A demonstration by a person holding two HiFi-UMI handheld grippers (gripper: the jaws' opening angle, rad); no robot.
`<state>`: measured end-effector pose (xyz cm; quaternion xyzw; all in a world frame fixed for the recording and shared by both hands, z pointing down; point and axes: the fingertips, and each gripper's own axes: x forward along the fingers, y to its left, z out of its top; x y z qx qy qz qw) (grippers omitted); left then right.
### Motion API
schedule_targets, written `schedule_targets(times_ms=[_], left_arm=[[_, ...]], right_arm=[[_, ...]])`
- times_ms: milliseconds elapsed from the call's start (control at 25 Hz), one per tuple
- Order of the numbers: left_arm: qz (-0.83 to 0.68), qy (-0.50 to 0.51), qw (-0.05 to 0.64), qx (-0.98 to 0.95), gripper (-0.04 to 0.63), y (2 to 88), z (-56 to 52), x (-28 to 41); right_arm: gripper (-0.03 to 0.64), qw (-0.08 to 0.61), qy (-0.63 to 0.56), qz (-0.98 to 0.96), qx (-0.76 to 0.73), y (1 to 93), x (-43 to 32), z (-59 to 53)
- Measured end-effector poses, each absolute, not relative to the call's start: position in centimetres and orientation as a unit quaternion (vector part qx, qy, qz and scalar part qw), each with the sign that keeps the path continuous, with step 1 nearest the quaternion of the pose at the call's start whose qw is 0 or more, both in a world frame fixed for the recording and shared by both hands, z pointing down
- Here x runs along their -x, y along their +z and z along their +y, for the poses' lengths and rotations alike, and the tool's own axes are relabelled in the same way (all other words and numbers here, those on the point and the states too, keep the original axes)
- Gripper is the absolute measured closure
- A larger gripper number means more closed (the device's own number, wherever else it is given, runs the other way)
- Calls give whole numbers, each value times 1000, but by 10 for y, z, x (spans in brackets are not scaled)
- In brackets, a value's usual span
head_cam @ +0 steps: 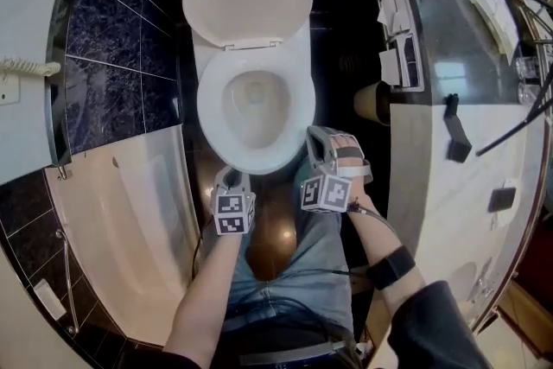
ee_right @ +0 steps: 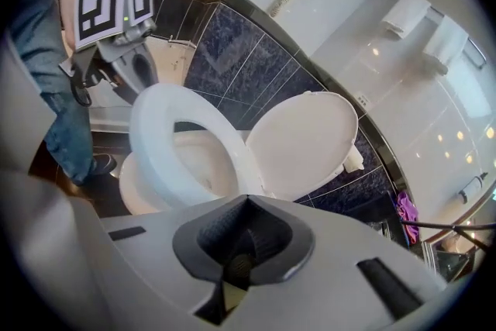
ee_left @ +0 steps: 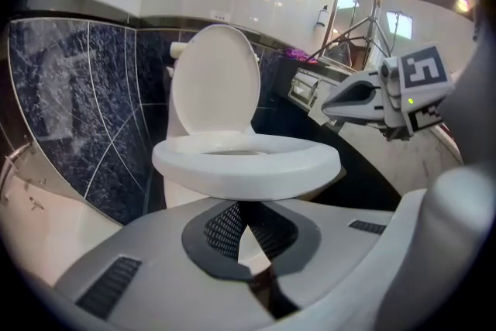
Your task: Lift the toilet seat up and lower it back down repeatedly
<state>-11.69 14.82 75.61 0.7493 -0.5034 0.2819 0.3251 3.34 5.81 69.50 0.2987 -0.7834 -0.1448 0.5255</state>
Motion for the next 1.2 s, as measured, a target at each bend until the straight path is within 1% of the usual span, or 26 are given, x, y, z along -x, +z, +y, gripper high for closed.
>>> schedule_targets(times_ms=[320, 560, 720, 760, 880, 960, 1200], left_arm=[[-489, 306, 330, -747, 595, 835, 190, 112], [-463, 336, 345, -744, 595, 892, 213, 111], [-454, 352, 373, -728, 595, 922, 236, 118], [-452, 348, 375, -731, 595, 923, 237, 118], [-435, 345, 350, -754, 595, 921, 222, 109], [-439, 340, 351, -754, 595, 917, 212, 109], [-448, 322, 332, -765, 595, 869, 183, 120]], right_arm=[[600, 514, -113, -779, -342, 742, -33, 30], [600, 517, -103, -776, -346, 770, -27, 36], [600, 520, -94, -774, -348, 784, -28, 40], [600, 522, -93, -774, -347, 788, -29, 41], [600, 525, -90, -772, -346, 797, -27, 40], [600, 526, -84, -771, -349, 798, -26, 40], [600, 519, -74, -776, -351, 773, -11, 43]])
